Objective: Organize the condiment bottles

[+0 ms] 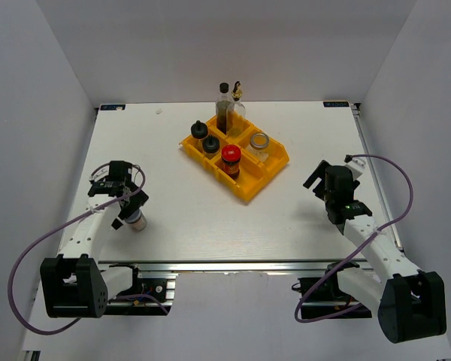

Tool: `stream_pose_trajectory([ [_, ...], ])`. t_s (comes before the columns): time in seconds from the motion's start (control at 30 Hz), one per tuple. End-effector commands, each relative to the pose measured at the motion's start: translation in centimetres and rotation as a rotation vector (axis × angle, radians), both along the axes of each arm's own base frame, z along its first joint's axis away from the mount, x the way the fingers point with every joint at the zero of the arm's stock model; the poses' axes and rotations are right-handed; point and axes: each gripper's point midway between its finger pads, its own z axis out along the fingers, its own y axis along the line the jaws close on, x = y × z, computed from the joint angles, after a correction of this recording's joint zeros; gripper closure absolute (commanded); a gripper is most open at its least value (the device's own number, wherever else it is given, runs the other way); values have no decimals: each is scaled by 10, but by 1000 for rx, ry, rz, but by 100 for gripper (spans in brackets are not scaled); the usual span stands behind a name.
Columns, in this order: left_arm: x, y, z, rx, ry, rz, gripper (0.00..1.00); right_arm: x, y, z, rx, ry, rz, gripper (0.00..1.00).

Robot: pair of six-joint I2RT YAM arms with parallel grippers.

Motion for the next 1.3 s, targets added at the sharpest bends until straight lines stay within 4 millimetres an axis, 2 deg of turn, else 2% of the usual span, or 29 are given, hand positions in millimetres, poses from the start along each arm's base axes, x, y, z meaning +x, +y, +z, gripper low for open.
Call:
stream_pose_trajectory([
  [0.0,4,0,-4,-9,-19,-5,3,7,-3,9,-7,-31,-13,11],
  [0.03,4,7,-4,-9,-20,28,4,7,-3,9,-8,-32,-12,11],
  [0.1,5,7,-5,-13,-22,22,10,7,-3,9,-7,-33,-13,11],
  [0.2,7,2,-4,-34,-25,-4,32,7,-3,10,-8,-35,-12,11],
  [0.23,7,1,-4,-39,-24,-11,45,6,-3,10,-8,-35,-12,11],
  [0.3,10,-1,-3,-44,-30,-43,58,7,-3,10,-4,-37,-10,11],
  [0.33,11,-2,-2,-45,-30,-50,73,6,-3,10,-4,-38,-10,11],
  [0.4,15,-8,3,-69,-54,-87,85,6,-1,10,-1,-38,-3,11],
  [0.43,18,-11,5,-83,-65,-101,95,6,-1,10,-1,-38,-3,11],
  [0.53,33,-27,29,-122,-144,-175,100,6,-1,12,3,-43,-1,11],
  [0.57,37,-43,37,-112,-160,-238,100,7,0,13,5,-44,1,11],
  [0.63,52,-60,67,-97,-233,-295,100,6,0,15,9,-54,4,11],
  [0.67,54,-83,76,-102,-249,-365,100,6,1,15,12,-54,9,11],
  [0.73,67,-112,102,-118,-320,-444,100,6,2,16,14,-60,16,11],
  [0.77,68,-138,102,-137,-317,-517,100,5,3,16,16,-63,19,11],
  [0.8,73,-153,108,-150,-337,-551,100,5,3,17,17,-66,20,11],
  [0.83,74,-178,121,-164,-367,-616,100,5,3,18,17,-67,19,11],
  [0.87,79,-192,116,-157,-344,-647,100,5,2,18,17,-69,17,11],
  [0.9,85,-202,119,-140,-355,-668,100,4,2,18,17,-71,17,11],
  [0.93,86,-227,137,-148,-397,-724,100,4,2,18,17,-74,17,11],
  [0.97,93,-243,131,-136,-381,-759,100,4,2,19,17,-75,16,11],
  [1.03,93,-277,140,-151,-407,-851,100,4,2,19,15,-77,16,11],
  [1.07,100,-294,159,-163,-459,-887,100,4,2,19,15,-75,16,11],
  [1.1,106,-307,150,-156,-437,-912,100,4,1,18,15,-74,14,11],
  [1.13,106,-321,152,-154,-441,-949,100,4,1,18,13,-73,11,11],
  [1.17,113,-332,167,-160,-479,-957,100,4,0,18,11,-70,9,11],
  [1.2,120,-342,156,-152,-459,-964,100,4,-1,18,11,-73,7,11],
  [1.23,121,-352,157,-158,-465,-990,100,3,-1,17,9,-70,5,11],
  [1.27,128,-361,168,-171,-502,-996,100,3,-2,19,9,-73,2,11],
])
